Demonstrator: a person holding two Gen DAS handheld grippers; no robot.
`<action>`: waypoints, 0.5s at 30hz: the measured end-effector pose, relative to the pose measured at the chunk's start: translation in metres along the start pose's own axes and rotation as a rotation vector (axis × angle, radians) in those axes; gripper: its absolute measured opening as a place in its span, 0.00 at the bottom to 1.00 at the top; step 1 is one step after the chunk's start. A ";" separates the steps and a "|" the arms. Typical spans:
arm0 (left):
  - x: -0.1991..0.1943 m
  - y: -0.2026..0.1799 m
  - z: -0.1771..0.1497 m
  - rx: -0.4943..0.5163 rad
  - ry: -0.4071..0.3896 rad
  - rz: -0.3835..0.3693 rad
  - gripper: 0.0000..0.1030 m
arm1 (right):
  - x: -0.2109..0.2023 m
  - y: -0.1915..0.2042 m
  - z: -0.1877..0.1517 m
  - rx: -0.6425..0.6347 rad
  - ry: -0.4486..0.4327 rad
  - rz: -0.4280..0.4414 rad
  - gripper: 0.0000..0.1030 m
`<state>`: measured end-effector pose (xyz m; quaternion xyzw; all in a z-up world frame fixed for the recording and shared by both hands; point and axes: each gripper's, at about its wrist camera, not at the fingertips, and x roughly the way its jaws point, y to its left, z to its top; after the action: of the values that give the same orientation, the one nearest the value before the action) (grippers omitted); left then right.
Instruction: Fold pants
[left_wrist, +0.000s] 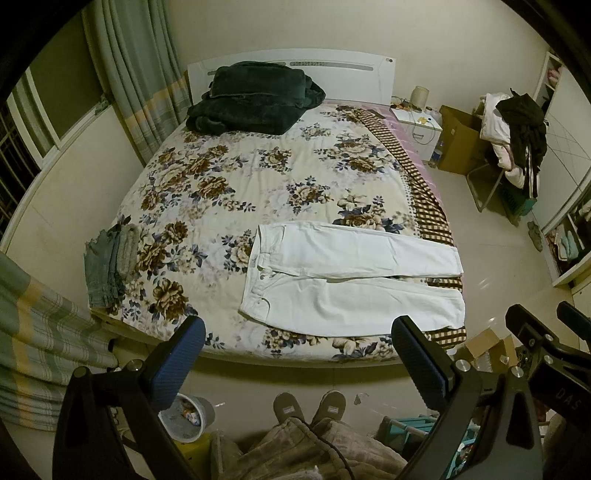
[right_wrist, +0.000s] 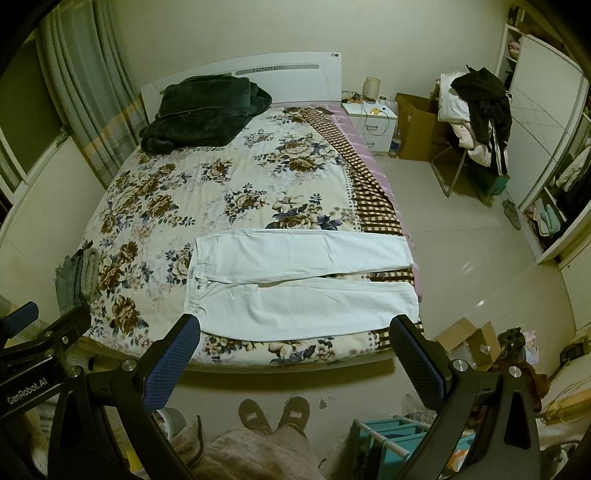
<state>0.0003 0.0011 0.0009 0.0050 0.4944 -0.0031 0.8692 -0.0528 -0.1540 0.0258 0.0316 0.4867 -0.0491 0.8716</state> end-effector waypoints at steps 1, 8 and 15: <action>0.000 0.000 0.000 0.000 0.000 0.000 1.00 | 0.000 -0.001 0.003 0.000 0.002 0.001 1.00; 0.000 0.000 0.000 0.001 0.001 0.001 1.00 | 0.001 -0.001 0.004 0.001 0.003 0.001 1.00; 0.000 0.000 0.000 0.002 0.002 0.000 1.00 | 0.001 -0.001 0.005 0.002 0.005 0.001 1.00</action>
<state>0.0006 0.0009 0.0008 0.0057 0.4951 -0.0035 0.8688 -0.0482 -0.1555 0.0273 0.0327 0.4888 -0.0491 0.8704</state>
